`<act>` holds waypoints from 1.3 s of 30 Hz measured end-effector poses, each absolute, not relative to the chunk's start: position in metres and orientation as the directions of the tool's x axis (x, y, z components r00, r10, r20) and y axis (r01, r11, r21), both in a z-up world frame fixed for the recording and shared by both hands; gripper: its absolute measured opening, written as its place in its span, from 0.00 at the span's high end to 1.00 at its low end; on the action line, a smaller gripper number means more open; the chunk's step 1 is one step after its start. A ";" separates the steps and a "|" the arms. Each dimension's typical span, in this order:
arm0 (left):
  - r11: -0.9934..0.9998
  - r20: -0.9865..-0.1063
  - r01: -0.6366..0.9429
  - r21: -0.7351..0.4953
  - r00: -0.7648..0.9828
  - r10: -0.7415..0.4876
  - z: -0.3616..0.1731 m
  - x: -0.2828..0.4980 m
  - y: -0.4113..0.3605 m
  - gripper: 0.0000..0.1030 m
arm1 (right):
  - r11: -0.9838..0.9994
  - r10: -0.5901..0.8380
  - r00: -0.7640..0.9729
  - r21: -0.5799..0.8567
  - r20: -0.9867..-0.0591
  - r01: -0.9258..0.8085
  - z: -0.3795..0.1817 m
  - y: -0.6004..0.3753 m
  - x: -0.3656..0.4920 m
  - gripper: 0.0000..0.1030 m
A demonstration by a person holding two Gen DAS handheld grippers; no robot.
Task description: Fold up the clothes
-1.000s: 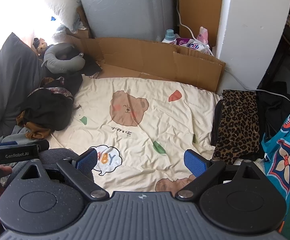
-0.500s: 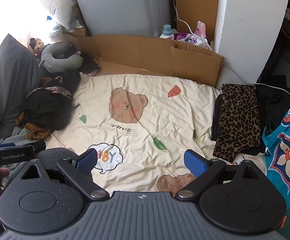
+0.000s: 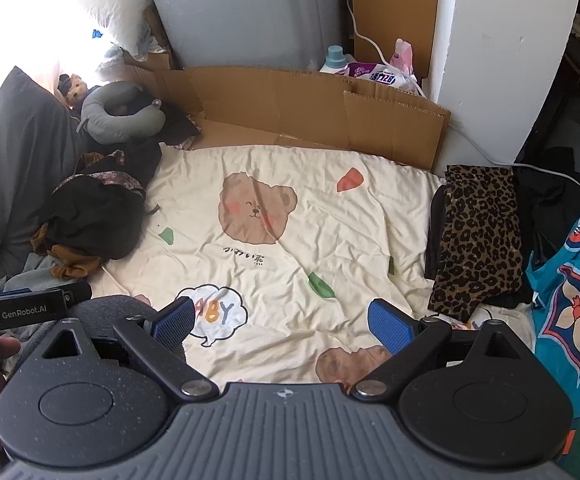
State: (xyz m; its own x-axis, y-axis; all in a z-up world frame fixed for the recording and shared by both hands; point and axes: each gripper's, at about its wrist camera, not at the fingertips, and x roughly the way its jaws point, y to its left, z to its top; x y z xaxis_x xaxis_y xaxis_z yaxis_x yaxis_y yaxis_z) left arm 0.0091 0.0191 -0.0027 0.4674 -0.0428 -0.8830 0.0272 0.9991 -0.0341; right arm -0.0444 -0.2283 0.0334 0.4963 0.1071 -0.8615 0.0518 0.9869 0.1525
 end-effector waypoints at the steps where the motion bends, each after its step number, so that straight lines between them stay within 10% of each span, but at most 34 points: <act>1: 0.999 -0.882 0.028 -0.032 0.469 -0.042 -0.003 0.009 0.019 0.01 | 0.987 0.107 0.496 0.152 -0.862 0.052 0.034 -0.229 -0.044 0.06; 39: 0.999 -0.889 0.013 -0.047 0.455 -0.048 0.017 0.029 0.051 0.01 | 0.996 0.046 0.564 0.085 -0.824 0.043 0.062 -0.234 -0.038 0.06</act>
